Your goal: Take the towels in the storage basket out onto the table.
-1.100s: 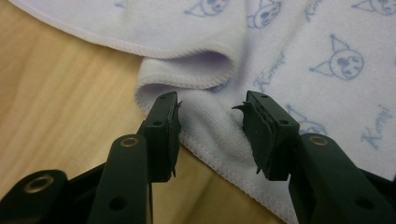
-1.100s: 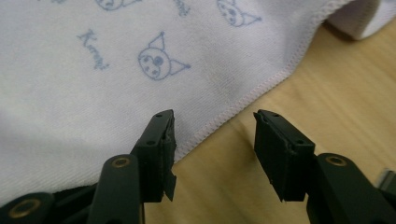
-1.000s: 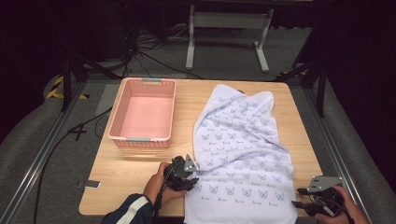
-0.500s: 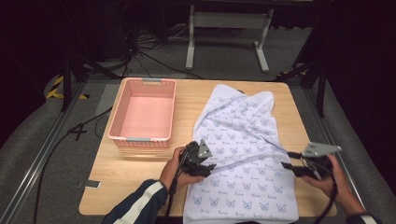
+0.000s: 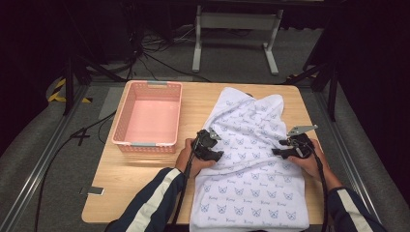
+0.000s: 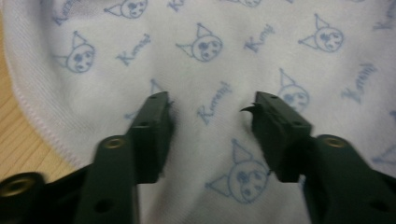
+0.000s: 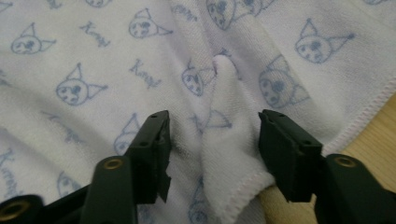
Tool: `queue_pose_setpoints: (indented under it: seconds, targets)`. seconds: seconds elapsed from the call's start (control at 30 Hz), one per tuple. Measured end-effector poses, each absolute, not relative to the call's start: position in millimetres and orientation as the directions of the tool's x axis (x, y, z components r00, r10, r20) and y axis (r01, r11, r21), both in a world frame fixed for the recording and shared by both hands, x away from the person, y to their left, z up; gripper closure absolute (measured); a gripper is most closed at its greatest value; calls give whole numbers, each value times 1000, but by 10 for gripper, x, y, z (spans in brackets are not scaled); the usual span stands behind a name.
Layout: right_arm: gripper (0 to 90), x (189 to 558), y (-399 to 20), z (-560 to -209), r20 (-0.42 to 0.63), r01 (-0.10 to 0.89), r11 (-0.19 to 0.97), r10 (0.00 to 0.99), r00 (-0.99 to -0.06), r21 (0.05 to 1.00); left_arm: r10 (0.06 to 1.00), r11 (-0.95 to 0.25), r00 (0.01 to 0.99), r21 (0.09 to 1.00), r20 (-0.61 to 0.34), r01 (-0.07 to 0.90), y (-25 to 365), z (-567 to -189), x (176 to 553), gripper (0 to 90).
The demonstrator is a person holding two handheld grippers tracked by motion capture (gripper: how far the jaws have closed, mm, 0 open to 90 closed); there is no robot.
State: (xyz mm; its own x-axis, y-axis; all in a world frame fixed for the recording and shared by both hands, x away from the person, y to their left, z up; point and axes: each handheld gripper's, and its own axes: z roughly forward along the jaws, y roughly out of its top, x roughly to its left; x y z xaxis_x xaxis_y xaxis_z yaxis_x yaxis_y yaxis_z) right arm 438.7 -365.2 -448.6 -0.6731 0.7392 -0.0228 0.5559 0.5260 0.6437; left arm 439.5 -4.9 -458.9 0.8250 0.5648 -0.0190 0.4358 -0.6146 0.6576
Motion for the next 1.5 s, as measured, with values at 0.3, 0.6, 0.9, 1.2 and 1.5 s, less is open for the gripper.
queue_pose_setpoints:
  seconds: [0.3, 0.6, 0.9, 1.2, 1.5]
  targets:
    - [695, 3899, -3726, -4407, 42, 563, 602, 661, -749, 566, 421, -700, 905, 614, -60, 366, 93, -4552, 3757, 705]
    - [519, 3288, -3752, -4326, 88, 530, 699, 563, -822, 481, 350, -674, 931, 663, -103, 327, 102, -4427, 3380, 455]
    - [465, 4232, -3930, -4093, -45, 561, 499, 772, -634, 661, 641, -519, 767, 725, -20, 452, -223, -4287, 4612, 319]
    - [426, 5110, -3930, -4256, -49, 631, 349, 896, -442, 693, 771, -482, 637, 674, 22, 560, -374, -4524, 5428, 310]
    - [395, 5367, -3880, -4416, -33, 676, 303, 924, -381, 672, 766, -457, 642, 671, -37, 584, -325, -4611, 5494, 327]
